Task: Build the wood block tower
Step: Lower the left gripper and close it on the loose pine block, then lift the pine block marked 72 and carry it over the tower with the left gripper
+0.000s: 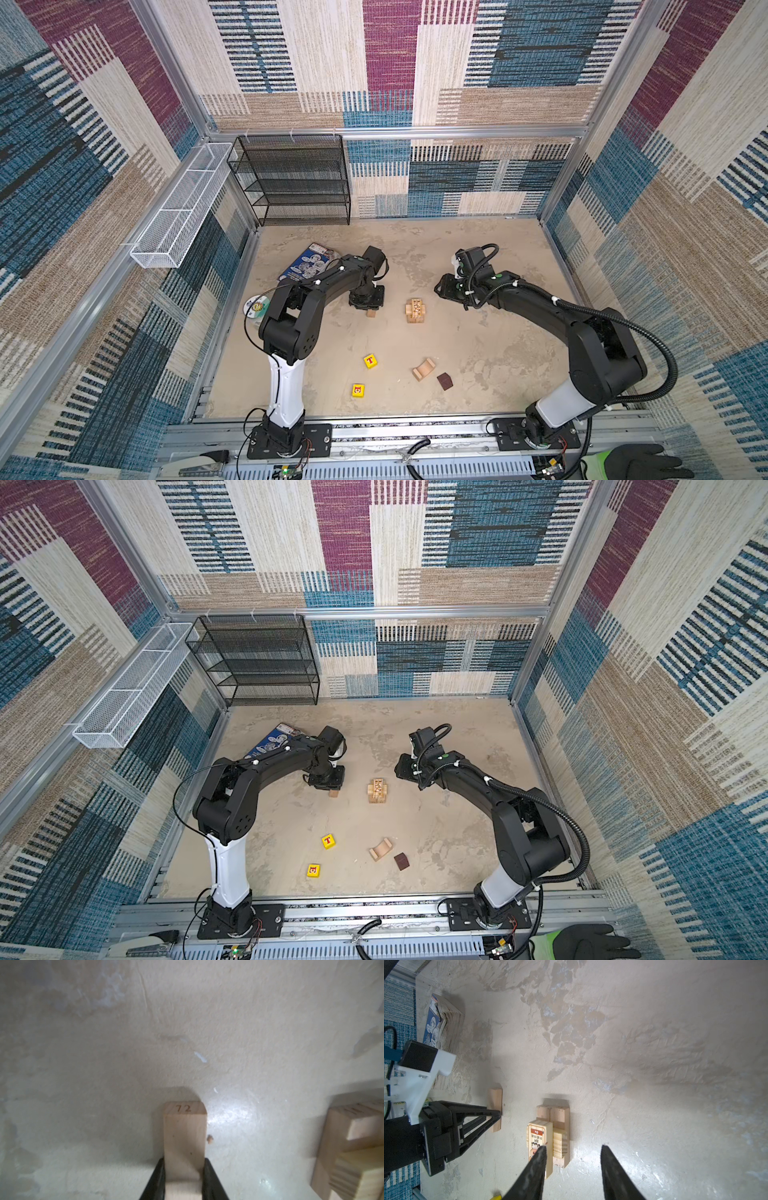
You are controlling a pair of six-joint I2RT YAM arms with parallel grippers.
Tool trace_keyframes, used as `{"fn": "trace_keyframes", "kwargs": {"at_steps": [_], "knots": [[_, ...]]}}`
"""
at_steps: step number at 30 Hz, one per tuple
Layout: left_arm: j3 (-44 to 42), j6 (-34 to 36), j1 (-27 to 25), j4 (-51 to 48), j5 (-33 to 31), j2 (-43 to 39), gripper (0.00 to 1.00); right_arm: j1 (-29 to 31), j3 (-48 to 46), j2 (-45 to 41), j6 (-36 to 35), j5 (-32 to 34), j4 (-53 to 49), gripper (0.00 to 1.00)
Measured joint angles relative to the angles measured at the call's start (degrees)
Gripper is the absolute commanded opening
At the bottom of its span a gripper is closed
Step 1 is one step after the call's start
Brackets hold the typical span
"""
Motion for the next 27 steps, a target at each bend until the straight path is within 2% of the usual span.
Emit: {"fn": "trace_keyframes", "kwargs": {"at_steps": [3,12,19,27], "knots": [[-0.3,0.3,0.0,-0.5,-0.3,-0.5,0.00,0.0,0.0,0.0,-0.2,0.5,0.0,0.47],[-0.1,5.3,0.0,-1.1,-1.6,-4.4,0.00,0.0,-0.7,-1.6,-0.1,3.7,0.0,0.47],[1.8,12.8,0.0,-1.5,-1.3,-9.7,0.00,0.0,-0.8,-2.2,-1.3,5.1,0.0,0.48],[5.3,24.5,-2.5,-1.5,1.6,-13.1,0.00,0.0,-5.4,-11.3,-6.2,8.1,3.2,0.48]]}}
